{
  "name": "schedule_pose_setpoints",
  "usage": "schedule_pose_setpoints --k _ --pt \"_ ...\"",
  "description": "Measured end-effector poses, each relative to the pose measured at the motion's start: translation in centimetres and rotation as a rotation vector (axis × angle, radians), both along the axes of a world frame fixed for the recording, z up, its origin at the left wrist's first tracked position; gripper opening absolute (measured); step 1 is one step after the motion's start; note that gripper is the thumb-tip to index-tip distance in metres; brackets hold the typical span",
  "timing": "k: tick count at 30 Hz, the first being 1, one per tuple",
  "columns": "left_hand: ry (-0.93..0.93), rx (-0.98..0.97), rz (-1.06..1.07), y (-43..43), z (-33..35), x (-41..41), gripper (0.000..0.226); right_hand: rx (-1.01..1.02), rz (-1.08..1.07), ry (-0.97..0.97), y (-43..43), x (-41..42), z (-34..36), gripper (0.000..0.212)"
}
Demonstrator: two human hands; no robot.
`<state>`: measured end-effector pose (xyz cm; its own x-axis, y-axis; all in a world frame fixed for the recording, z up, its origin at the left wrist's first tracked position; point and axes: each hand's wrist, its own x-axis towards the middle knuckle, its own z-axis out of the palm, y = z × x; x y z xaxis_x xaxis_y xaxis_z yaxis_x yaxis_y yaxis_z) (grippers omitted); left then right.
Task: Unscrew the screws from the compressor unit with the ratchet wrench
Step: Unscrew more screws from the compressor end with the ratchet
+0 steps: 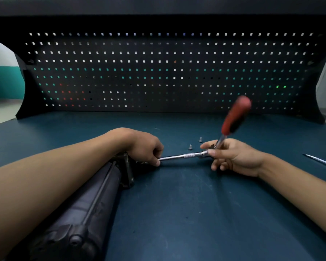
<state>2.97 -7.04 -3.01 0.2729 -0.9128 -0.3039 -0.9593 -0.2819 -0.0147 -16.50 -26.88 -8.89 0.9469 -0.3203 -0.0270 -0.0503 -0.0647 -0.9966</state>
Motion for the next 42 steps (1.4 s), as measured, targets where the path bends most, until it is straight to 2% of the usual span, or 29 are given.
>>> schedule_pose_setpoints --k 6,16,22,26,33,38,42 --pt "0.007 0.004 -0.006 0.0 0.0 0.0 0.019 0.015 -0.040 0.081 0.3 0.6 0.6 0.062" --pt "0.031 -0.007 0.003 0.0 0.0 0.1 0.021 -0.025 -0.100 0.083 0.0 0.7 -0.1 0.017" --pt "0.057 -0.014 0.008 0.0 -0.1 0.1 0.018 0.006 -0.036 0.018 0.2 0.1 0.2 0.041" --pt "0.090 0.029 0.002 0.1 0.0 0.1 0.009 0.000 -0.019 -0.014 0.2 -0.1 0.1 0.039" --pt "0.095 0.033 0.010 0.1 0.1 0.2 0.010 -0.102 0.053 -0.043 0.5 -0.3 0.0 0.021" --pt "0.097 0.033 0.029 0.1 -0.1 0.3 0.014 -0.164 0.065 -0.045 0.4 -0.3 -0.4 0.037" --pt "0.111 0.033 0.031 0.1 0.0 0.3 0.015 -0.191 0.071 -0.051 0.3 -0.2 -0.5 0.039"
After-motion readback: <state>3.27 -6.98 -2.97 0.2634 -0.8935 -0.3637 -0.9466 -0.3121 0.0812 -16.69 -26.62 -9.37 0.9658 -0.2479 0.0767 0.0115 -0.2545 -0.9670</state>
